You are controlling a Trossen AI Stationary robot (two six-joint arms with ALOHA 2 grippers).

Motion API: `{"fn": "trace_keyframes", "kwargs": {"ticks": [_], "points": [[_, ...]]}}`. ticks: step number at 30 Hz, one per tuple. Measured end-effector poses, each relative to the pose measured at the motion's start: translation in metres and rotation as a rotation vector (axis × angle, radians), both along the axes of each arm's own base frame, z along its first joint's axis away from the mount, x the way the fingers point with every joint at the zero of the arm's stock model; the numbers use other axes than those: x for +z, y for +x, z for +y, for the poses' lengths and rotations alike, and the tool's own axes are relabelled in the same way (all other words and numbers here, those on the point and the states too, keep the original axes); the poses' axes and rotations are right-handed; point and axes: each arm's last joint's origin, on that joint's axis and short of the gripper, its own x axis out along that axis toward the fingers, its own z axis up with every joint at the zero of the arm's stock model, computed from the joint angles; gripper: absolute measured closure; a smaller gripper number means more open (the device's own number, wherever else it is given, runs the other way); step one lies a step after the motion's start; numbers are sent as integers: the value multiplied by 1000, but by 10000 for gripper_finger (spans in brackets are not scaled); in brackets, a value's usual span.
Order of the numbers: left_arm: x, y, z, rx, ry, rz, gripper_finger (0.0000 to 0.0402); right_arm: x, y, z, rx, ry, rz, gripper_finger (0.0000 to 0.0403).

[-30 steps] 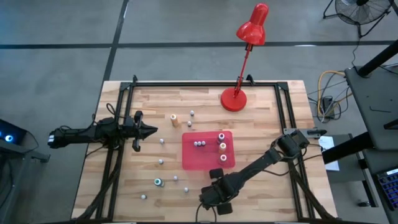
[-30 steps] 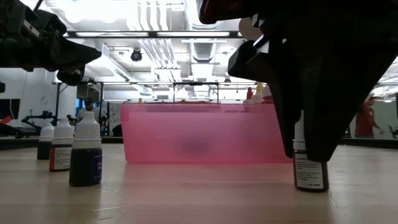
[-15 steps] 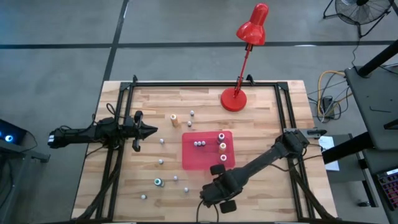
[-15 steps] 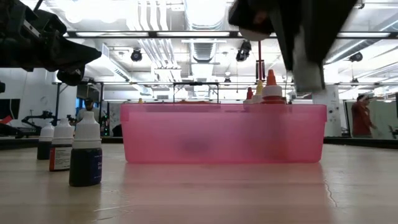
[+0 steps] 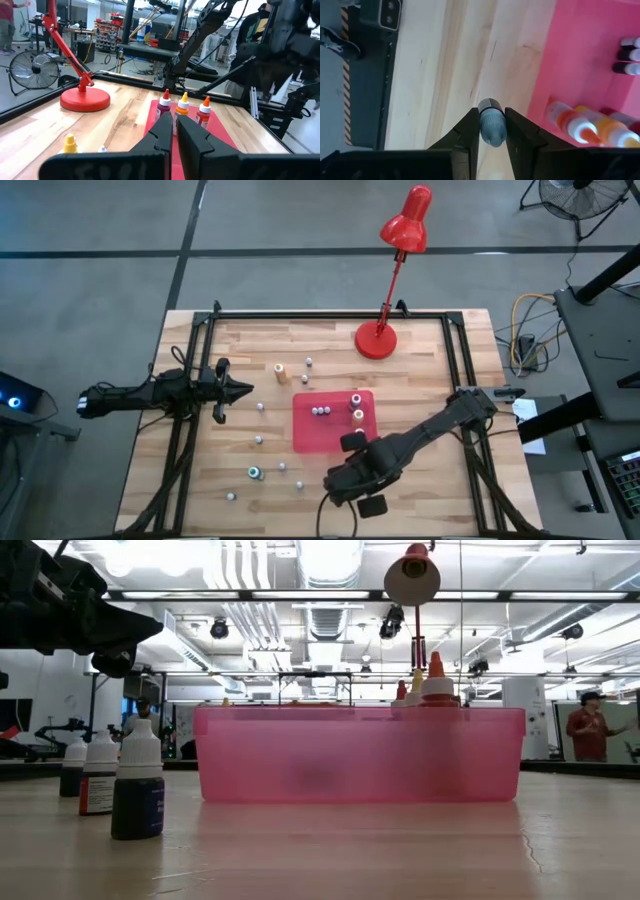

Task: Pick & Place food coloring
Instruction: Put the small black food coloring bottle into the red bin

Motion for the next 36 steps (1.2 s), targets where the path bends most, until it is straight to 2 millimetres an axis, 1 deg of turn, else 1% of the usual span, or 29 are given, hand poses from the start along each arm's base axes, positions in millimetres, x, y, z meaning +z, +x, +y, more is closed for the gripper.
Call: {"fn": "trace_keyframes", "kwargs": {"ticks": [3, 9, 11, 15, 22, 26, 30, 36], "points": [[0, 0, 0, 0, 0, 0, 402, 12, -4, -2, 0, 2, -2, 336], [0, 0, 0, 0, 0, 0, 402, 23, -9, -7, -1, 15, -14, 336], [0, 0, 0, 0, 0, 0, 402, 23, -6, -12, -9, 16, -17, 336], [0, 0, 0, 0, 0, 0, 402, 20, 4, -29, -40, 13, -23, 336], [0, 0, 0, 0, 0, 0, 402, 2, 28, -60, -84, 11, -47, 337], [0, 0, 0, 0, 0, 0, 402, -14, 40, -80, -119, 6, -47, 337], [0, 0, 0, 0, 0, 0, 402, -30, 48, -99, -167, 1, -35, 337], [0, 0, 0, 0, 0, 0, 402, -50, 55, -125, -229, -7, -13, 337]]}}
